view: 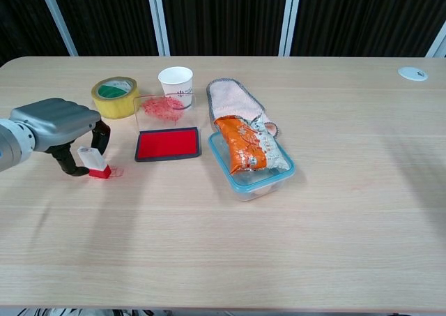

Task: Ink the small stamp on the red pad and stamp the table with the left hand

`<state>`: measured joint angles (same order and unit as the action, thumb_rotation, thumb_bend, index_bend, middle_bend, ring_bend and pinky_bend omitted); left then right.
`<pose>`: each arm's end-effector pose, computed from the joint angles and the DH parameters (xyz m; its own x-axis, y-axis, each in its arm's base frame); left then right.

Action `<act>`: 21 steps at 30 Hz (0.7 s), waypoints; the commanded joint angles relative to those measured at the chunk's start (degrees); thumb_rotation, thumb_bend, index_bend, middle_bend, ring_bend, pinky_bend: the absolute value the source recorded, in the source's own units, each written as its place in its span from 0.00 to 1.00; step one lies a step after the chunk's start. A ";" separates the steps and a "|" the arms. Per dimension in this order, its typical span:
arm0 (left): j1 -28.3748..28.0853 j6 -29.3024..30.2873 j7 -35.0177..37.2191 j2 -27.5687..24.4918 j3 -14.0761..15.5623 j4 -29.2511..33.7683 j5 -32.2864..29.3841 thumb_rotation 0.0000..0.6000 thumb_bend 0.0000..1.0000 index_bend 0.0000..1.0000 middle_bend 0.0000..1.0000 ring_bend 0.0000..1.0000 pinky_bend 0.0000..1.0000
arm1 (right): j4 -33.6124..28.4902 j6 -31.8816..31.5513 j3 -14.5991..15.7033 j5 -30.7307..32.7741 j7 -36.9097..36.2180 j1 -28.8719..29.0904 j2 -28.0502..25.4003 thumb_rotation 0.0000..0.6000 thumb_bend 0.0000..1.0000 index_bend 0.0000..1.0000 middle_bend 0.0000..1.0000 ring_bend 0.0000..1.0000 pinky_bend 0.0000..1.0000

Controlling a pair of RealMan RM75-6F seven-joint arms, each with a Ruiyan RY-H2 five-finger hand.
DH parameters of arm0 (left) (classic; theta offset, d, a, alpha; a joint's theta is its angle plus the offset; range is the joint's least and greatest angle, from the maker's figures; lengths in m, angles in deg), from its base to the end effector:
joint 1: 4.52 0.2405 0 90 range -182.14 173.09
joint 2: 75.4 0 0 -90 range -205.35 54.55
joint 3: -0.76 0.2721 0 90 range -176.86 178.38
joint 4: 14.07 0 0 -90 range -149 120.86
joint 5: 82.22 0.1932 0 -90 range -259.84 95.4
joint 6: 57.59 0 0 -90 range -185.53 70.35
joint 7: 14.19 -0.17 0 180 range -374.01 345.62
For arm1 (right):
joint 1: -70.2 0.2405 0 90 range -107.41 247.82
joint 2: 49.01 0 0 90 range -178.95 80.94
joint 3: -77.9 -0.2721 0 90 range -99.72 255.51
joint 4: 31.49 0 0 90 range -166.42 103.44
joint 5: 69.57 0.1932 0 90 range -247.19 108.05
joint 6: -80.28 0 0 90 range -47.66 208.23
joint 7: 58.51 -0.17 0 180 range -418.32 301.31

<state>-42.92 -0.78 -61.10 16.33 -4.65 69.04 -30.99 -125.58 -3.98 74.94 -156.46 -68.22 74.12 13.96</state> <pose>-0.2185 0.3470 -0.0331 0.7325 0.3073 0.6075 0.6805 -0.3076 -0.6650 -0.3156 -0.2016 0.1822 0.2259 -0.0239 0.9739 -0.9741 -0.0087 0.2258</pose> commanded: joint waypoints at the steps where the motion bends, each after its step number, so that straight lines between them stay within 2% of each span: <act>1: -0.10 0.16 0.20 0.13 0.13 -0.26 0.03 1.00 0.24 0.46 0.40 0.20 0.26 | 0.00 0.00 -0.01 0.00 0.00 0.00 0.01 1.00 0.12 0.00 0.00 0.00 0.18; 13: -0.57 0.91 1.21 0.89 0.55 -1.84 0.04 1.00 0.25 0.52 0.49 0.24 0.29 | -0.10 0.08 0.00 0.09 0.14 0.00 0.01 1.00 0.12 0.00 0.00 0.00 0.18; 21: -0.83 1.13 2.01 1.15 0.89 -2.47 0.48 1.00 0.29 0.54 0.51 0.25 0.29 | -0.22 0.18 0.01 0.19 0.07 -0.01 -0.03 1.00 0.12 0.00 0.00 0.00 0.18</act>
<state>-43.74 0.35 -59.09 17.48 -3.77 66.57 -30.52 -125.79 -3.80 74.95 -156.28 -68.15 74.11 13.94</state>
